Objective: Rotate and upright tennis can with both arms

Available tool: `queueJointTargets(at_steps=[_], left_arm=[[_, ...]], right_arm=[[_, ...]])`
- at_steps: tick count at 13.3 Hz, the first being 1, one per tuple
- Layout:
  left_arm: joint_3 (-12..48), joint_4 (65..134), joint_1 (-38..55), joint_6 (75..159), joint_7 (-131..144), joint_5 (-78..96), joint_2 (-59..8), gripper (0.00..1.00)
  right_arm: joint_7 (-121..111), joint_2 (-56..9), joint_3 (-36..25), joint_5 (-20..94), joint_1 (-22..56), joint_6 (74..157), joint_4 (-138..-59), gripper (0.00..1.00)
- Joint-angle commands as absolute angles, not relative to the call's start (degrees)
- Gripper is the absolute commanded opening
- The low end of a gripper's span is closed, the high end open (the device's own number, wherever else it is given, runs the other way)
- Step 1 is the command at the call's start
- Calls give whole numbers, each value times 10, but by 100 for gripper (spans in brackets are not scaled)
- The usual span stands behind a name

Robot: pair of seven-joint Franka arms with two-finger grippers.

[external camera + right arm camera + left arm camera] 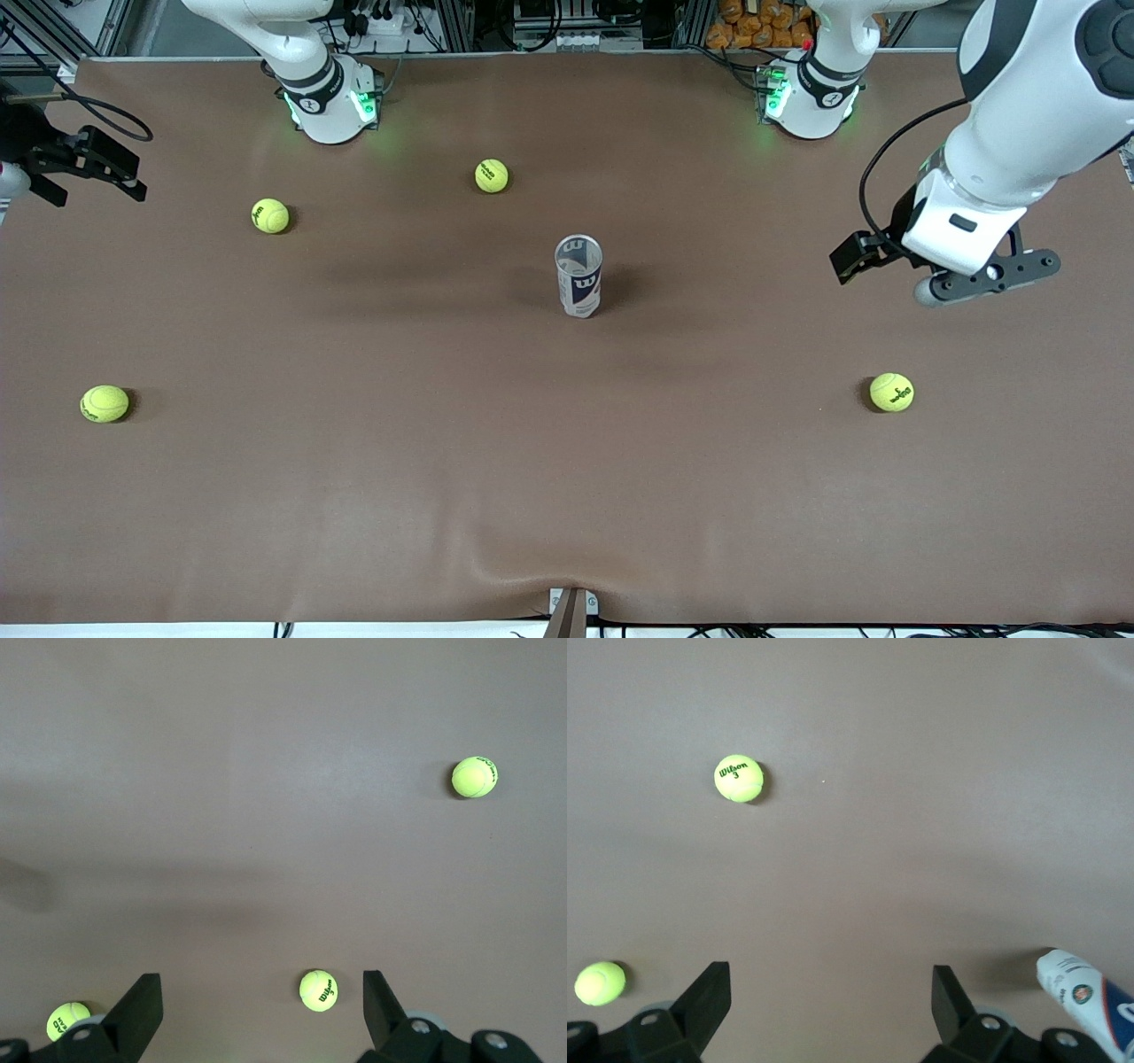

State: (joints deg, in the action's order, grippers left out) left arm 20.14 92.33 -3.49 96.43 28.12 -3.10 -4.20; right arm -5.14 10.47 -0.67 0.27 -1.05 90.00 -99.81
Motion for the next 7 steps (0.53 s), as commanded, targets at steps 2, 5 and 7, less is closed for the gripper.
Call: queueJointTargets(at_steps=[2, 5, 7], left_arm=[[205, 945, -61, 983, 243, -15, -25, 100], [203, 940, -66, 983, 243, -15, -29, 100], [203, 937, -67, 984, 243, -15, -31, 100]], right_arm=[[-47, 111, -1, 12, -19, 894, -997, 100], [-47, 110, -1, 12, -19, 896, -997, 100], [-47, 111, -1, 12, -20, 896, -997, 100]])
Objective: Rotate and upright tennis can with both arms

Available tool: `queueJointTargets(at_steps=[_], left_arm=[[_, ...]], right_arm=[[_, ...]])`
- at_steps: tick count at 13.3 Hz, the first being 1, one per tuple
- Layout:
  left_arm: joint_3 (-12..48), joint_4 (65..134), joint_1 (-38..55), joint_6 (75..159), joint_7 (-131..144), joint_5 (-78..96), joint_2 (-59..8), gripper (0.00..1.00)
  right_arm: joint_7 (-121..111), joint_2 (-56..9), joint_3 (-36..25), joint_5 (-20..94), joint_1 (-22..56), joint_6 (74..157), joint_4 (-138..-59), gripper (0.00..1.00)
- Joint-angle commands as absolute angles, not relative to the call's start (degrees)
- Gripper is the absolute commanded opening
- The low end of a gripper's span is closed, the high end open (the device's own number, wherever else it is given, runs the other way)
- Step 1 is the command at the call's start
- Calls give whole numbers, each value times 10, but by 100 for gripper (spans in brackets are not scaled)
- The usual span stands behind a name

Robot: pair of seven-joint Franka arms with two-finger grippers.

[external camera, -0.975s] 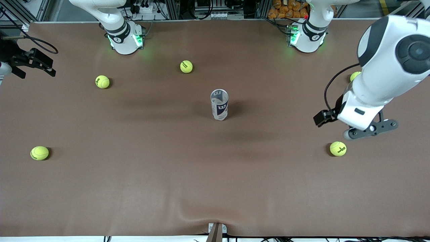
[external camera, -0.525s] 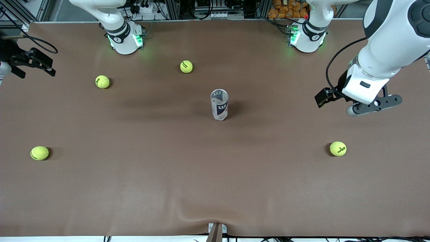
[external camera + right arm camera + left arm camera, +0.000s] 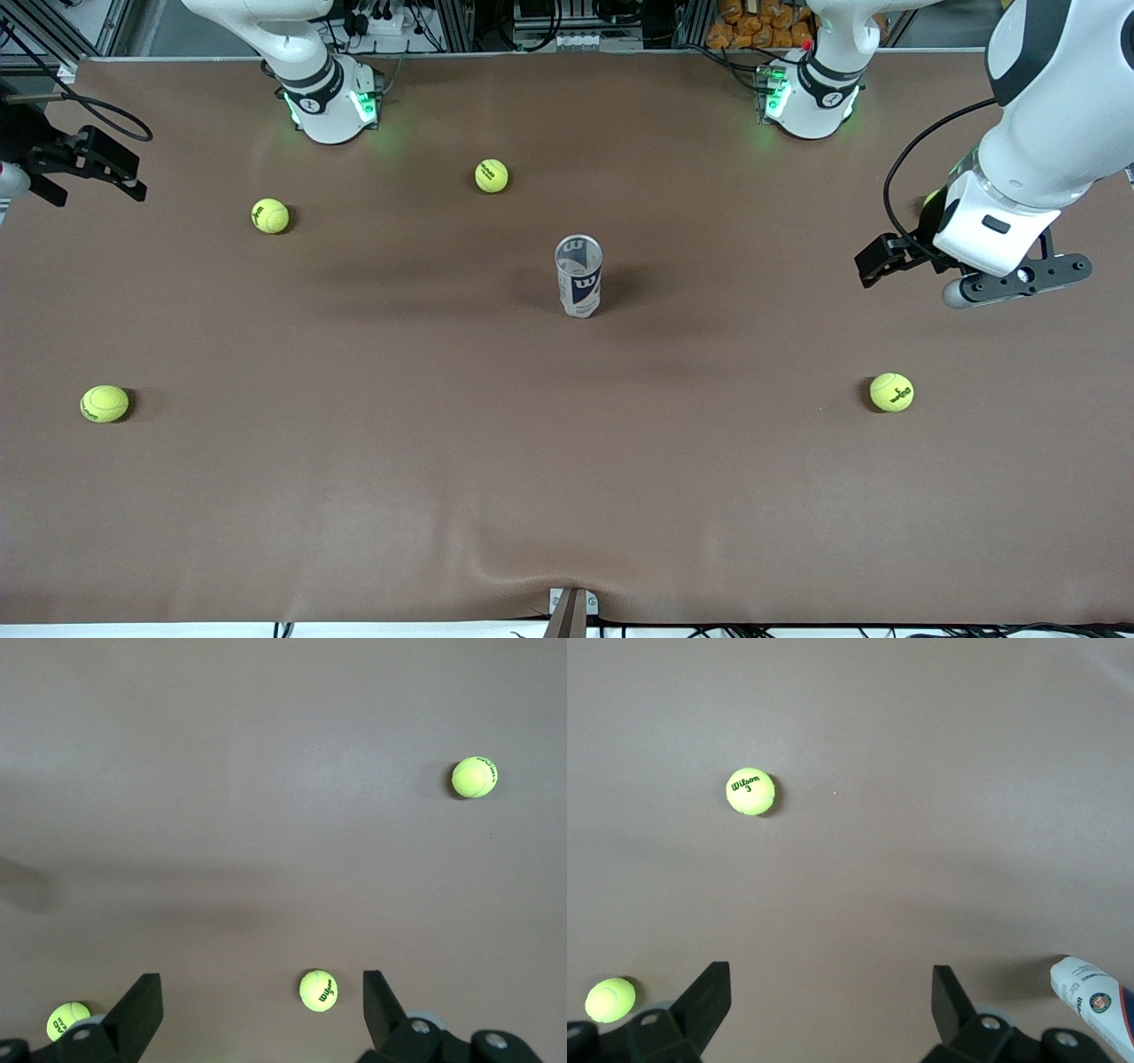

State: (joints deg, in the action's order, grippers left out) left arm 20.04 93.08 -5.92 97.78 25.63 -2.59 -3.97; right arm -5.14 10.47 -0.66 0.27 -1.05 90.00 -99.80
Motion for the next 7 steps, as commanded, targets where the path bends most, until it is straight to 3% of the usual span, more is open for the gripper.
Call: queueJointTargets(at_steps=[1, 3, 7], left_arm=[[202, 937, -74, 984, 241, -15, -32, 100], [192, 939, -91, 993, 176, -4, -32, 100], [57, 937, -19, 991, 79, 8, -20, 100]], right_arm=[[-47, 111, -1, 12, -20, 896, -997, 100], [-47, 111, -1, 12, -20, 896, -997, 100], [-47, 112, -2, 12, -20, 893, -997, 100]])
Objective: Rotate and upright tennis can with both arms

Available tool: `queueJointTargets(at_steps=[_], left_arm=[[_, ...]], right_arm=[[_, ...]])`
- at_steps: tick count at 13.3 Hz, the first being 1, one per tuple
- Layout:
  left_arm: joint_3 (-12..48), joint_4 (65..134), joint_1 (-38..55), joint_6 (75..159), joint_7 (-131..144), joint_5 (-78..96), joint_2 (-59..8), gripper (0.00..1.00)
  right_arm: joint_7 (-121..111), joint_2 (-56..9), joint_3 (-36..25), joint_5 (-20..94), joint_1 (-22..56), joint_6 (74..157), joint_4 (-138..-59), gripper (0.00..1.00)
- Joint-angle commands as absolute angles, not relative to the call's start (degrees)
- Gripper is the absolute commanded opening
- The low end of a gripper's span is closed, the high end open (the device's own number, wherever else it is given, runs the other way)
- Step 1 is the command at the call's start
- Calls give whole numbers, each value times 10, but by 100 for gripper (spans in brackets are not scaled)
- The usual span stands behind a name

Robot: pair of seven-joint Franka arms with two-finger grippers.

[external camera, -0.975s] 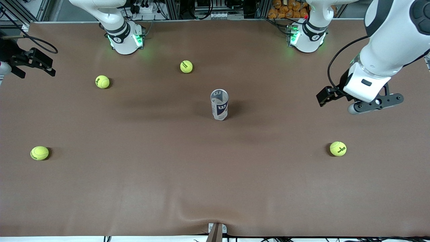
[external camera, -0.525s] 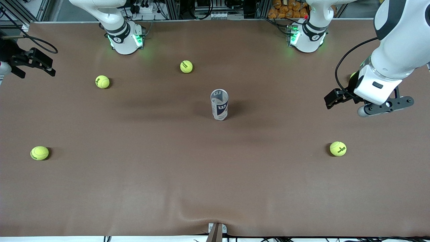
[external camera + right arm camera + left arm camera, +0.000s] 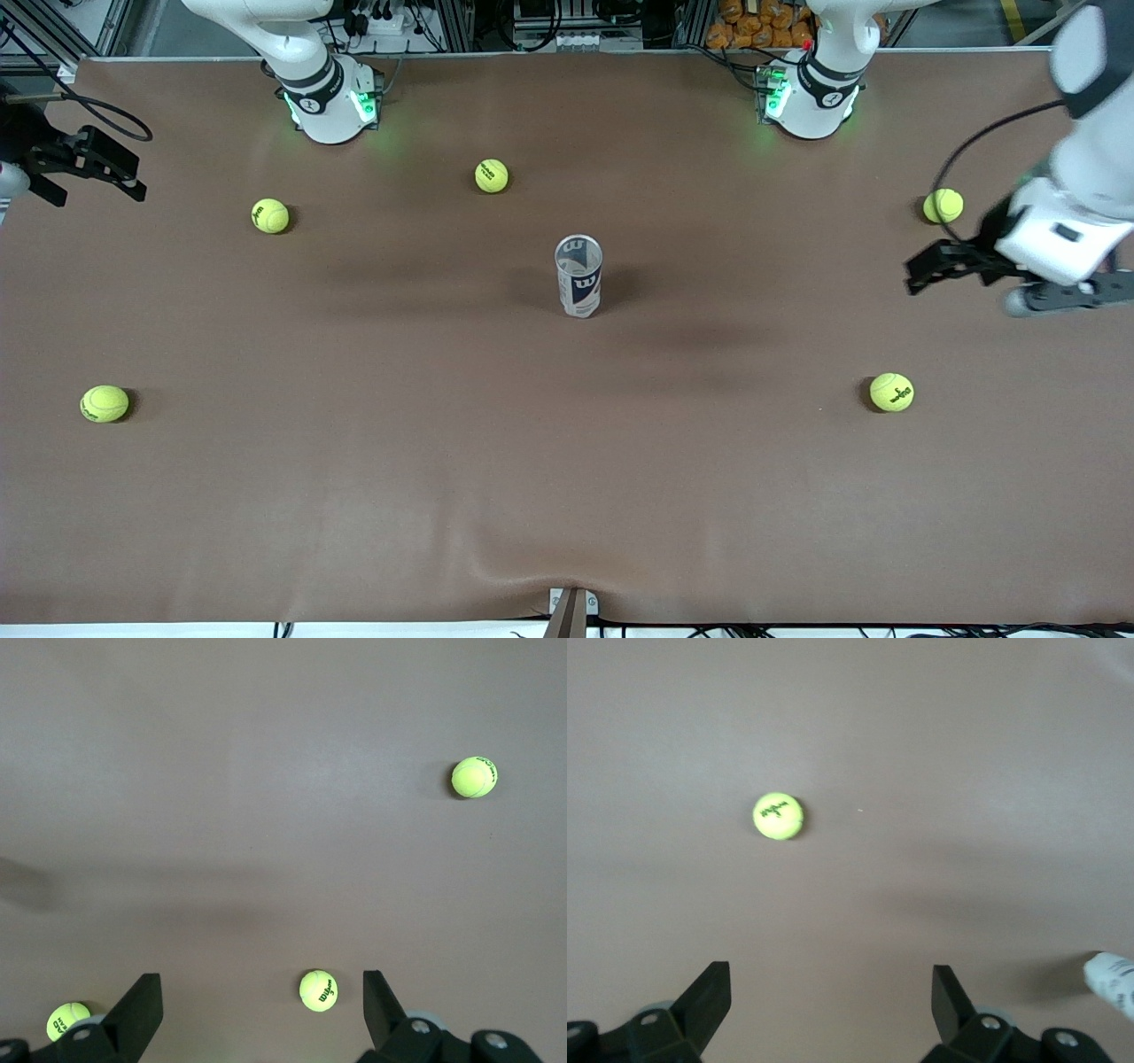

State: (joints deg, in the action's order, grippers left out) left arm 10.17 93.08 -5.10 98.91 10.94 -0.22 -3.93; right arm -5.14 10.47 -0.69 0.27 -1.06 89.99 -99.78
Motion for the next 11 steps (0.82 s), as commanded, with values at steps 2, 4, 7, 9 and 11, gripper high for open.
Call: queueJointTargets(at_steps=[2, 4, 7, 9, 11], left_arm=[[49, 937, -11, 975, 79, 4, 0, 100], [18, 937, 17, 941, 77, 4, 24, 100], [-6, 937, 21, 911, 75, 7, 35, 100], [-21, 938, 22, 879, 71, 13, 48, 100], [-22, 938, 23, 876, 61, 11, 52, 100]], right_arm=[[-47, 112, -2, 12, -21, 893, -997, 100], [-47, 112, -3, 12, -21, 894, -997, 100], [-47, 112, -3, 12, -21, 892, -997, 100], [-47, 112, -3, 12, -21, 891, -997, 100], [-47, 113, -3, 12, -21, 890, -997, 100]])
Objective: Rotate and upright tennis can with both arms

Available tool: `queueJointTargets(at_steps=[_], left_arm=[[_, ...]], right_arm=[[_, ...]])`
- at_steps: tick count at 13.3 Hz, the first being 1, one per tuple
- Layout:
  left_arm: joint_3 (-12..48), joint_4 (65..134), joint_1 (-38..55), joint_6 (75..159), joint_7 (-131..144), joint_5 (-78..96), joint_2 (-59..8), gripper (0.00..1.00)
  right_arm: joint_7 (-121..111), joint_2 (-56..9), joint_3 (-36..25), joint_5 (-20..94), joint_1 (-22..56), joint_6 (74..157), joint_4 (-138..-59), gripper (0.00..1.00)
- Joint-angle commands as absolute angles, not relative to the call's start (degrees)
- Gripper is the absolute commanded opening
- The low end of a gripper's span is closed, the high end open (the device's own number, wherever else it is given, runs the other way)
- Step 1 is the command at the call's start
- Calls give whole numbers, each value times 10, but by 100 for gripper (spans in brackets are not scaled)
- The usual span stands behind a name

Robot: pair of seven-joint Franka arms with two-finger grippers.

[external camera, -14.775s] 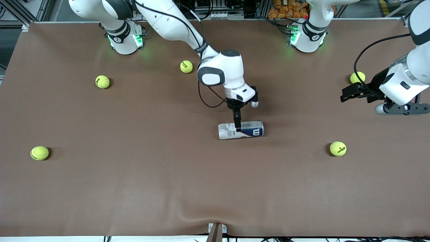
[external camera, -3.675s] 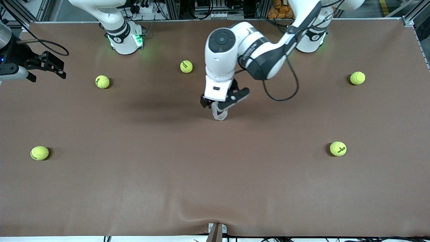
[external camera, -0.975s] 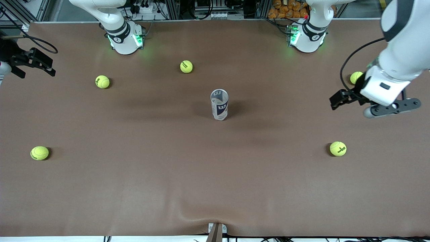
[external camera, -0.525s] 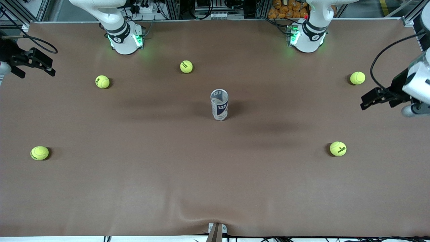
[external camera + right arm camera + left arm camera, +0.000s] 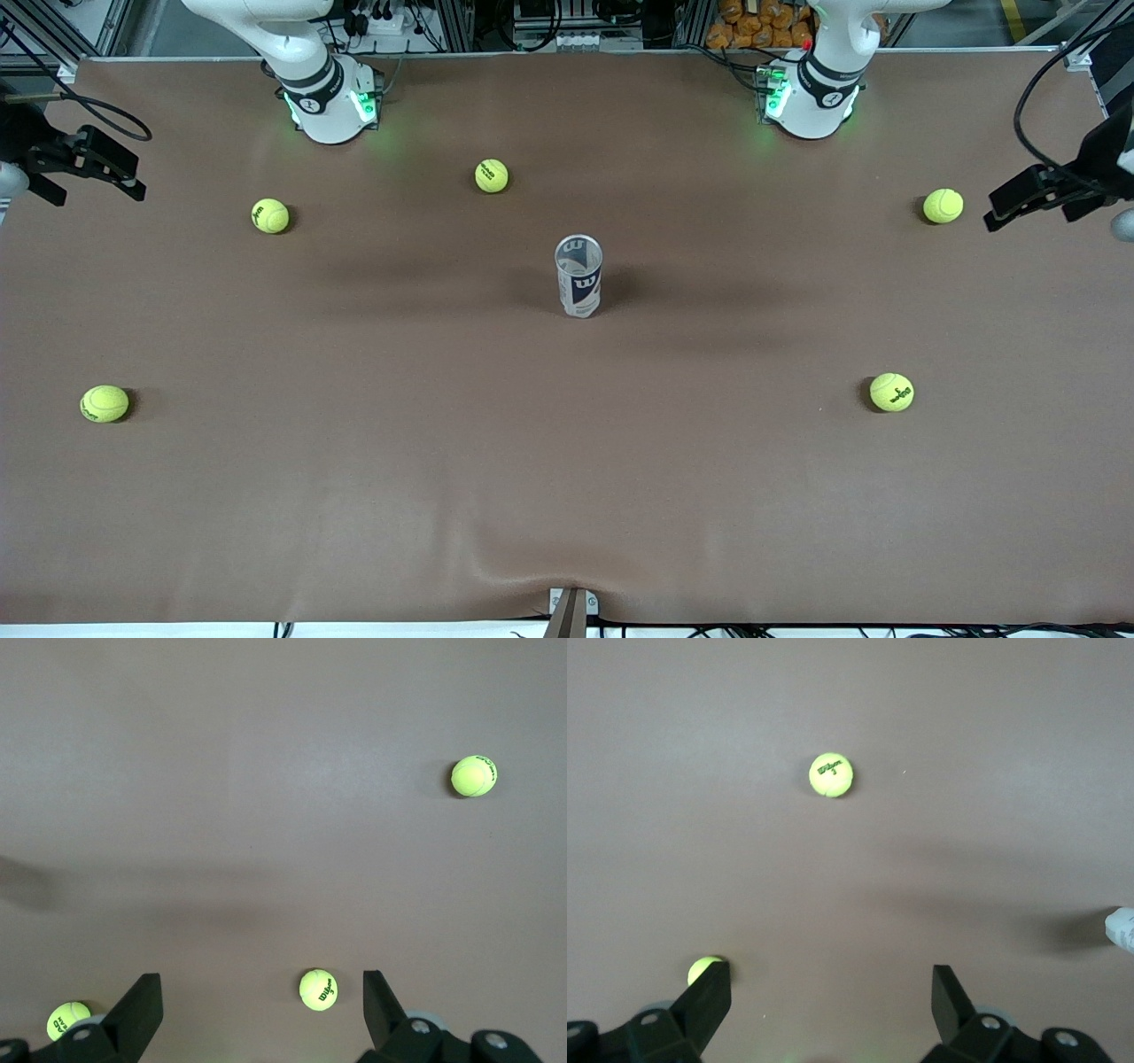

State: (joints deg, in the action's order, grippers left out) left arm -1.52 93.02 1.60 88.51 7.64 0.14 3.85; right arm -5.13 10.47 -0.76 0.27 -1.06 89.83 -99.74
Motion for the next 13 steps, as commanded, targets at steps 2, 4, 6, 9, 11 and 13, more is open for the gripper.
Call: queueJointTargets(at_steps=[2, 4, 6, 9, 11, 13], left_arm=[[-23, 938, 23, 877, 59, 11, 48, 100], [-23, 938, 23, 879, 53, 8, 50, 100], [-23, 939, 22, 879, 22, 7, 54, 100], [-25, 938, 22, 879, 23, 4, 52, 100], [-25, 938, 22, 879, 24, 4, 51, 100], [-24, 938, 22, 878, 20, 4, 49, 100]], right_arm=[[-47, 113, -2, 12, -20, 887, -997, 100], [-47, 114, -2, 12, -20, 885, -997, 100], [-47, 114, -2, 12, -20, 883, -997, 100], [-47, 114, -2, 12, -20, 881, -997, 100], [-47, 114, -2, 12, -20, 881, -997, 100], [-47, 114, -2, 12, -20, 881, -997, 100]])
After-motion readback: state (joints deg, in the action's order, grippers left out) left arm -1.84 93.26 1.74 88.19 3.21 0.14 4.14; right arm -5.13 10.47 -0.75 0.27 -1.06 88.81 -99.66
